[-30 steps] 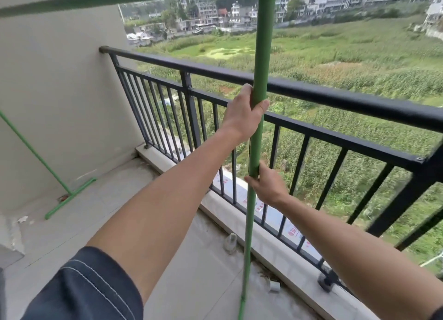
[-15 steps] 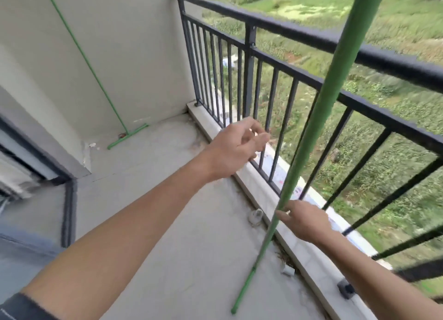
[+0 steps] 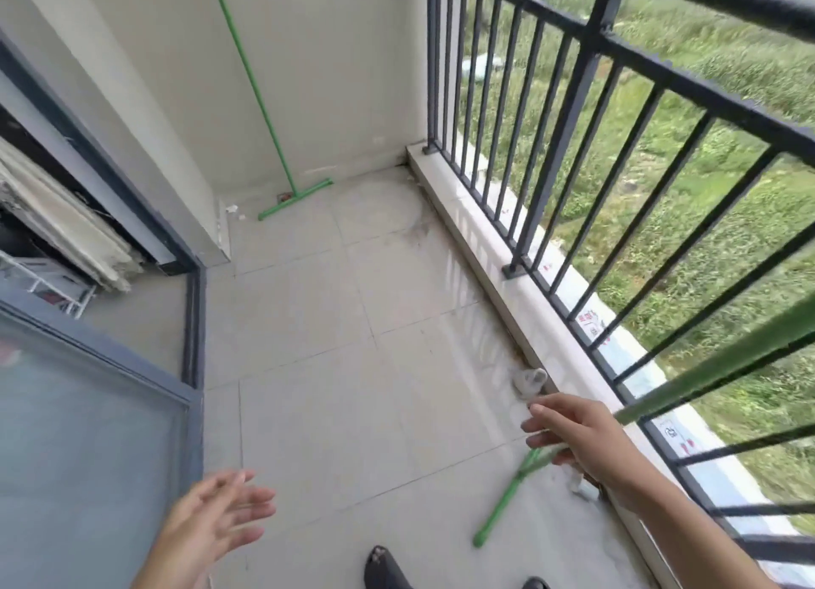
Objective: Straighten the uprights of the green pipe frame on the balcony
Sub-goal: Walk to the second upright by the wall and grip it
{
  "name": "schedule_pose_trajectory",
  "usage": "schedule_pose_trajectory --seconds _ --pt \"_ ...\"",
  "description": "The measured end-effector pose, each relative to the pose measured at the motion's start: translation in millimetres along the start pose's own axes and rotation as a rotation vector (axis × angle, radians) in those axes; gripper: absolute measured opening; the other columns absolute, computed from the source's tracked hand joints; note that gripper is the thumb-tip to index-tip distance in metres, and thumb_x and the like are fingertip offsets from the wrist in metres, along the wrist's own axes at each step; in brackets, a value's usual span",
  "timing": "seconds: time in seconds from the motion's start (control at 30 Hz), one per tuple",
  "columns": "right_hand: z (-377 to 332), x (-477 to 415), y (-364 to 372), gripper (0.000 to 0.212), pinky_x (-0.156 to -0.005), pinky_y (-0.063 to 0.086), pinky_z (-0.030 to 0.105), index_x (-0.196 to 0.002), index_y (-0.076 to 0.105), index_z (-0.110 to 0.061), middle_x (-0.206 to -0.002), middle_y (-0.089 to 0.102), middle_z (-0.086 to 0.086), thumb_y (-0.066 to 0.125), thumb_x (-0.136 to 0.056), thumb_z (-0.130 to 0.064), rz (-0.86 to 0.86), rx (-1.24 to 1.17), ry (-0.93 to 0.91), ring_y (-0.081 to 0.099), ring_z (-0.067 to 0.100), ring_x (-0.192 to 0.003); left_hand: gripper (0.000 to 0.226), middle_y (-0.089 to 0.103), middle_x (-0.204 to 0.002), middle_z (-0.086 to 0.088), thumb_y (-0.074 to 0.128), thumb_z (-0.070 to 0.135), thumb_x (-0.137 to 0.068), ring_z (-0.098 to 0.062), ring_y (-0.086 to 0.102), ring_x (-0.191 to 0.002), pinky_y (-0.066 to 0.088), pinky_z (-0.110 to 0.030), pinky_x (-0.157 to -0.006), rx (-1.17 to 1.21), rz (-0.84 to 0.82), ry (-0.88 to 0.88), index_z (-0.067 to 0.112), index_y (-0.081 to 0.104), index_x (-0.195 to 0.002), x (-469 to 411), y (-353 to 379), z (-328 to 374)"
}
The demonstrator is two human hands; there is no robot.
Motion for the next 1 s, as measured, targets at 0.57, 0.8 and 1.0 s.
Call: schedule_pose_trajectory --seconds 0.57,0.8,1.0 --pt "-110.8 -128.5 158.6 0.013 -0.061 0.051 0.035 -0.102 0.069 -0.013 -0.084 0.079 0.01 0.061 -0.091 -0.015 -0.013 0.018 -0.027 0.076 0.028 -0.08 0.012 0.071 -0.055 -0.007 0.051 0.011 -0.092 -0.03 0.065 -0.07 0.047 -0.038 -0.066 0.212 0.215 -0.033 0.004 0.059 -0.086 -152.8 -143.4 68.6" --pt "-217.1 -266.0 238.1 0.014 -0.059 0.05 0.033 -0.103 0.068 -0.013 -0.081 0.079 0.008 0.061 -0.092 -0.014 -0.073 0.012 -0.074 0.076 0.027 -0.076 0.011 0.069 -0.071 -0.018 0.052 0.009 -0.092 -0.03 0.066 -0.067 0.049 -0.036 -0.061 0.229 0.297 0.017 0.005 0.061 -0.087 -267.1 -184.5 176.2" --pt "-360.3 -381.0 311.3 0.015 -0.063 0.051 0.035 -0.106 0.067 -0.015 -0.083 0.079 0.007 0.06 -0.092 -0.017 -0.161 0.066 -0.208 0.075 0.023 -0.076 0.009 0.071 -0.071 -0.019 0.052 0.006 -0.091 -0.033 0.066 -0.073 0.053 -0.037 -0.054 0.215 0.356 0.097 0.004 0.061 -0.087 -356.7 -219.9 274.8"
Point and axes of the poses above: each hand's wrist, its own x-axis away from the middle knuckle, its own y-axis out of the palm, z = x × y, the point moved 10 cm from there along -x, towards the middle knuckle
